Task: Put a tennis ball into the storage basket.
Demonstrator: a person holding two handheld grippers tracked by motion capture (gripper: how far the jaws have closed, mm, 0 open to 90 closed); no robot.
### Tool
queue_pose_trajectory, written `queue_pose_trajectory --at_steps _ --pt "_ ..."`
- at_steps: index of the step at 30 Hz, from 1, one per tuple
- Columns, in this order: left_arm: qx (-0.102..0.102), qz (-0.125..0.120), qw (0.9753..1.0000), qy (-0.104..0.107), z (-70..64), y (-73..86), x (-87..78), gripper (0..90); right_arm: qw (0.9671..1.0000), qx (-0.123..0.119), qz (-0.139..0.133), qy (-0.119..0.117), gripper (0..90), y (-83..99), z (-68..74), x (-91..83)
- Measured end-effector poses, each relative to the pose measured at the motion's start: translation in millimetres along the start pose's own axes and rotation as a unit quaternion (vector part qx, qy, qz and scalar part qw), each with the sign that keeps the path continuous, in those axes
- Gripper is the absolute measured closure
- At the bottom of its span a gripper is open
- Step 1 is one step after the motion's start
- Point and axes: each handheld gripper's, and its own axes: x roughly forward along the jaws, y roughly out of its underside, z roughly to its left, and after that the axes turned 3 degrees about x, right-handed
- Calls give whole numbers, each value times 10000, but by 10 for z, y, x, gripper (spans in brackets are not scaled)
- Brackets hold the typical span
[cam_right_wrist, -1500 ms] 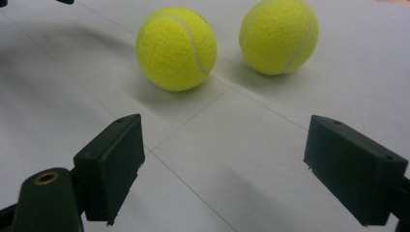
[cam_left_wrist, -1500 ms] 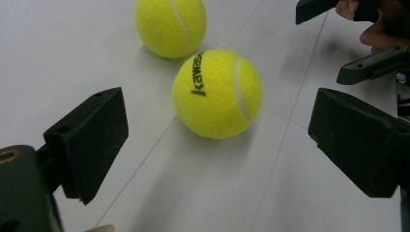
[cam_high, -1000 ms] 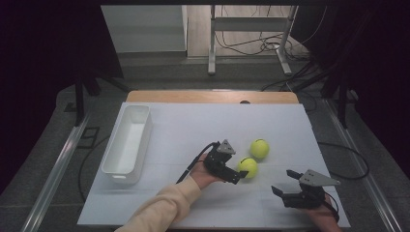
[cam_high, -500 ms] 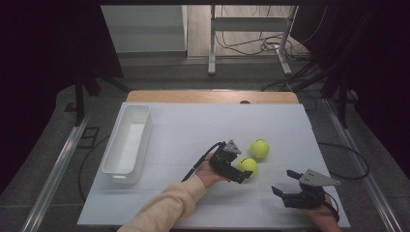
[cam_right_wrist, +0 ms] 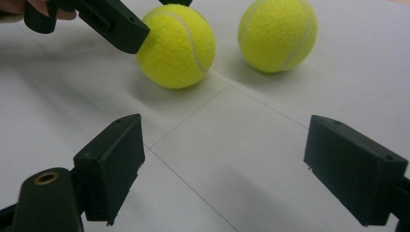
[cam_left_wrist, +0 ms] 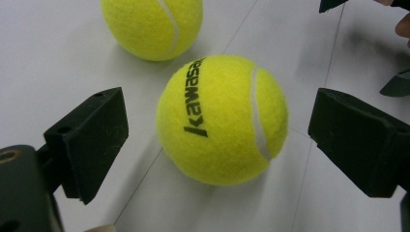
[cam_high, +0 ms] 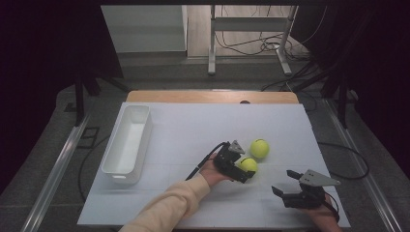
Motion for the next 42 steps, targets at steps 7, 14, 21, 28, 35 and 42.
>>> queue_pose_trajectory --at_steps 7,14,21,28,35,42 --pt "-3 108 9999 -11 -7 7 111 81 10000 -1 18 13 147 0 -2 -1" --pt "21 258 9997 17 18 27 145 120 10000 -12 17 15 147 3 -2 4" --pt "69 180 9998 79 11 25 133 247 10000 -17 19 20 147 4 -2 4" --pt "49 123 9999 25 -2 23 123 256 10000 -5 10 22 147 5 -3 1" --pt "102 44 9999 -24 2 6 34 255 10000 -13 18 27 147 3 0 -3" --pt "105 -22 9999 -53 27 -1 -77 256 10000 -5 19 36 147 4 0 -4"
